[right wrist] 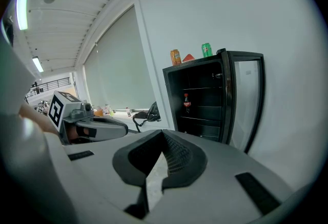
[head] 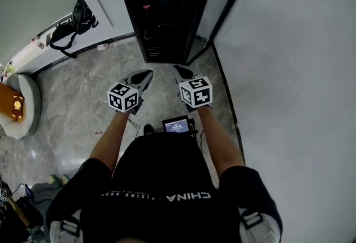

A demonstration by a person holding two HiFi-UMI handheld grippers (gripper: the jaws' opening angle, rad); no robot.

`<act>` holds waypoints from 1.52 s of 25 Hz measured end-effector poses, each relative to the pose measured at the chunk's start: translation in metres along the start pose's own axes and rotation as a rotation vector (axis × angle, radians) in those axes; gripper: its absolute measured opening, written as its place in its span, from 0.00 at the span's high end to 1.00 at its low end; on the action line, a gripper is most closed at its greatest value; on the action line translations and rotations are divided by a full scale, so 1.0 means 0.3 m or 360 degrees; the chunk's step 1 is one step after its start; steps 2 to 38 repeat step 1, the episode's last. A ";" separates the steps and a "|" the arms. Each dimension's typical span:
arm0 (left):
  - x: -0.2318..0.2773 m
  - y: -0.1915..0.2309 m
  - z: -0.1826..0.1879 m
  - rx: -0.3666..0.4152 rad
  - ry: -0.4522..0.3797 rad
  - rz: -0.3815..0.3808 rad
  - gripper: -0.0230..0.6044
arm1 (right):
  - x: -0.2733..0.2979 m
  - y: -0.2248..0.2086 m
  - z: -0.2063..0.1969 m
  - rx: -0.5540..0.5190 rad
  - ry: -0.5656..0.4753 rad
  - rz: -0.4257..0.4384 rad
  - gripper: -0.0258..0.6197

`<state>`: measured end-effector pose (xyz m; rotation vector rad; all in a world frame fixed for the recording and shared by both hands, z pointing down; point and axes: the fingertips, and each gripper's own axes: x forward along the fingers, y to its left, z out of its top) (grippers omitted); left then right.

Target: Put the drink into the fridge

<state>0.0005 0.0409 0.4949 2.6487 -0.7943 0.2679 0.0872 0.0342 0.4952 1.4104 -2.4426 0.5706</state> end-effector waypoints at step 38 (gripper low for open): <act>0.000 -0.003 -0.002 0.0000 0.0002 0.0000 0.94 | -0.004 0.000 -0.001 0.0000 -0.0001 0.0001 0.94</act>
